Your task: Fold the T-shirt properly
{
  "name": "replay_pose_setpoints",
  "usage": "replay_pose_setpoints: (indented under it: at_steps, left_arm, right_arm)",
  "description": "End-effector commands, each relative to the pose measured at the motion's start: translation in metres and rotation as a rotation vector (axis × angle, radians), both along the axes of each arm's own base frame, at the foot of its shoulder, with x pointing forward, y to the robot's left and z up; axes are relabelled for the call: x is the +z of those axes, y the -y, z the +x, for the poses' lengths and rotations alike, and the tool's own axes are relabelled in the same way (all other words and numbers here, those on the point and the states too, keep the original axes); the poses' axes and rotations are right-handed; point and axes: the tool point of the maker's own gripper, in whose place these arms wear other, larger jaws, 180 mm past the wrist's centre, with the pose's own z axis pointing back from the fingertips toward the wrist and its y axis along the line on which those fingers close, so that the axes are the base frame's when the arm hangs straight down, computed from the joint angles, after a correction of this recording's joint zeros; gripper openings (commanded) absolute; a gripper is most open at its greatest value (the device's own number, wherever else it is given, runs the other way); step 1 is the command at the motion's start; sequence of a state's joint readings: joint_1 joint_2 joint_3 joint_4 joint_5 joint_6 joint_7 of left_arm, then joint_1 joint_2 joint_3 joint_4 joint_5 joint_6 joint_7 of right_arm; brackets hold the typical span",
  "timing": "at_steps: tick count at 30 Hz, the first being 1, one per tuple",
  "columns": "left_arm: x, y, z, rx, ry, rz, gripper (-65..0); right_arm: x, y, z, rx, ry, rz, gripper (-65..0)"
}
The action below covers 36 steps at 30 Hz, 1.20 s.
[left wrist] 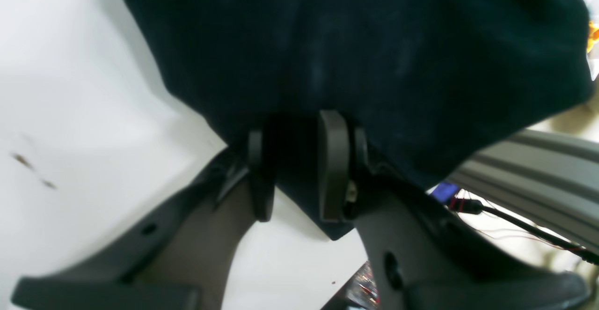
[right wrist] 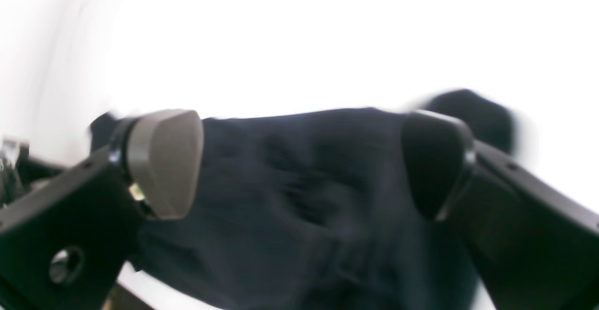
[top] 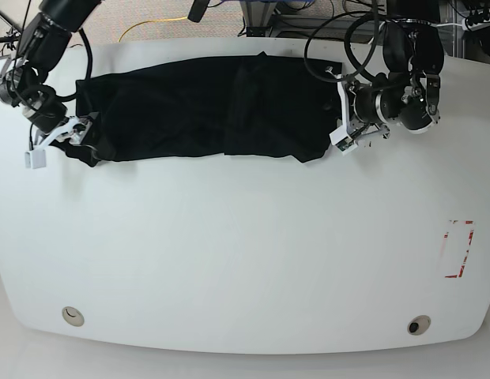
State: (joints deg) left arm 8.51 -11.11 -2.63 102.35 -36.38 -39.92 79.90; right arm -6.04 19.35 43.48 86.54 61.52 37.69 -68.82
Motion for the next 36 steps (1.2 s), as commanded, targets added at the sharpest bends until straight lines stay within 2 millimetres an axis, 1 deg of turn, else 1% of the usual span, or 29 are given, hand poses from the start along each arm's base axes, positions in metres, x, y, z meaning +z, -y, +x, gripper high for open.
replay_pose_setpoints:
  at_steps: [1,2,4,8,10,11,12,16,18,20,22,23,24,25,28,29,31,32,36]
  left_arm:
    - [0.003,-0.003,0.005,0.002,0.015,-0.006,-51.8]
    - [0.001,-0.005,0.005,0.003,0.009,-0.003,-51.8]
    - [0.0,-0.006,0.006,0.007,0.004,-0.003,-51.8]
    - [-0.003,-0.009,0.013,0.019,-0.005,-0.004,-51.8]
    - [-0.003,-0.011,0.017,0.023,-0.002,-0.003,-51.8]
    - [-0.003,-0.011,0.019,0.025,-0.002,-0.002,-51.8]
    - [-0.001,-0.016,0.022,0.025,0.004,0.009,-51.8]
    - [0.002,-0.018,0.027,0.024,0.018,0.015,-51.8]
    - [0.003,-0.018,0.028,0.023,0.024,0.015,-51.8]
    - [0.003,-0.018,0.028,0.023,0.024,0.015,-51.8]
    - [0.004,-0.019,0.031,0.026,0.026,0.016,-51.8]
    - [0.005,-0.019,0.032,0.025,0.03,0.017,-51.8]
    - [0.005,-0.019,0.033,0.025,0.031,0.017,-51.8]
    - [0.005,-0.019,0.032,0.025,0.031,0.017,-51.8]
    - [0.005,-0.019,0.032,0.027,0.03,0.017,-51.8]
    - [0.006,-0.019,0.033,0.027,0.033,0.017,-51.8]
    - [0.006,-0.019,0.034,0.026,0.036,0.016,-51.8]
    - [0.006,-0.019,0.033,0.026,0.035,0.016,-51.8]
    - [0.007,-0.019,0.035,0.026,0.038,0.016,-51.8]
  right_arm:
    - [0.016,0.035,0.006,-0.051,0.041,-0.007,0.0]
    - [0.014,0.043,0.006,-0.063,0.027,-0.005,0.0]
    - [0.015,0.065,0.01,-0.092,0.01,-0.006,0.0]
    - [-0.003,0.094,0.001,-0.145,-0.071,0.027,0.0]
    - [-0.007,0.1,-0.001,-0.152,-0.079,0.032,0.0]
    - [-0.013,0.1,-0.002,-0.147,-0.093,0.036,0.0]
    - [-0.017,0.097,-0.003,-0.136,-0.111,0.039,0.0]
    - [-0.027,0.084,-0.005,-0.103,-0.14,0.046,0.0]
    - [-0.043,0.072,-0.016,-0.097,-0.175,0.075,0.0]
    - [-0.048,0.061,-0.021,-0.089,-0.177,0.089,0.0]
    - [-0.048,0.048,-0.022,-0.065,-0.165,0.085,0.0]
    - [-0.047,0.038,-0.02,-0.045,-0.153,0.086,0.0]
    - [-0.048,0.023,-0.022,-0.013,-0.152,0.088,0.0]
    - [-0.047,0.013,-0.026,0.012,-0.151,0.081,0.0]
    - [-0.04,-0.009,-0.029,0.064,-0.123,0.06,0.0]
    - [-0.039,-0.018,-0.03,0.074,-0.115,0.064,-1.1]
    - [-0.036,-0.029,-0.03,0.084,-0.096,0.069,-4.1]
    - [-0.039,-0.033,-0.034,0.092,-0.107,0.072,-5.9]
    - [-0.043,-0.037,-0.038,0.094,-0.121,0.082,-10.0]
